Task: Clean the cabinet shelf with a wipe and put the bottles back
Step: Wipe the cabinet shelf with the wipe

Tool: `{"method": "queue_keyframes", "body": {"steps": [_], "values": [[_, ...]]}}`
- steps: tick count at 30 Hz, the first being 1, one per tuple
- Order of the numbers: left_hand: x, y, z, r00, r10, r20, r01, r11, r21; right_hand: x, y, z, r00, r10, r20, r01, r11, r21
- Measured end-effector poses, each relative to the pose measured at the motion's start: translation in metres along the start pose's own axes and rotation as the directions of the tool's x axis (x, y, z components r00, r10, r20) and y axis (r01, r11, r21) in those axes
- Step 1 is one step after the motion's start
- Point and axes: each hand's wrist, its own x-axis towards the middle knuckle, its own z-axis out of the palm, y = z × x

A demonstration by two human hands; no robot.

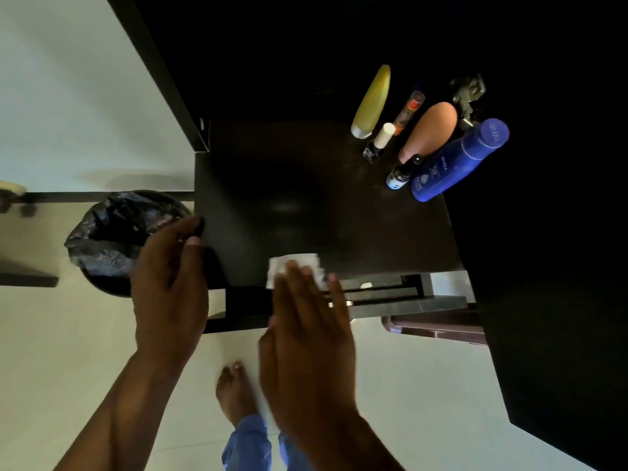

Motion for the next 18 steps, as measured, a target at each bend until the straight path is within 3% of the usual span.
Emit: {"method": "queue_keyframes", "body": {"steps": [4, 7, 13, 18], "values": [[0.011, -0.001, -0.011, 0.993, -0.113, 0.024, 0.115, 0.963, -0.243, 0.011, -0.038, 0.013, 0.984, -0.150, 0.092, 0.154, 0.987, -0.038], [0.017, 0.000, -0.015, 0.987, -0.155, 0.033, 0.158, 0.942, -0.297, 0.022, -0.041, 0.014, 0.973, -0.204, 0.112, 0.202, 0.979, 0.030], [0.019, 0.001, -0.014, 0.955, -0.297, 0.019, 0.274, 0.852, -0.447, 0.085, -0.037, 0.007, 0.963, -0.263, 0.059, 0.263, 0.965, 0.022], [0.017, 0.003, -0.012, 0.951, -0.308, 0.014, 0.276, 0.833, -0.479, 0.162, -0.046, 0.008, 0.965, -0.262, -0.015, 0.261, 0.965, -0.034]]}}
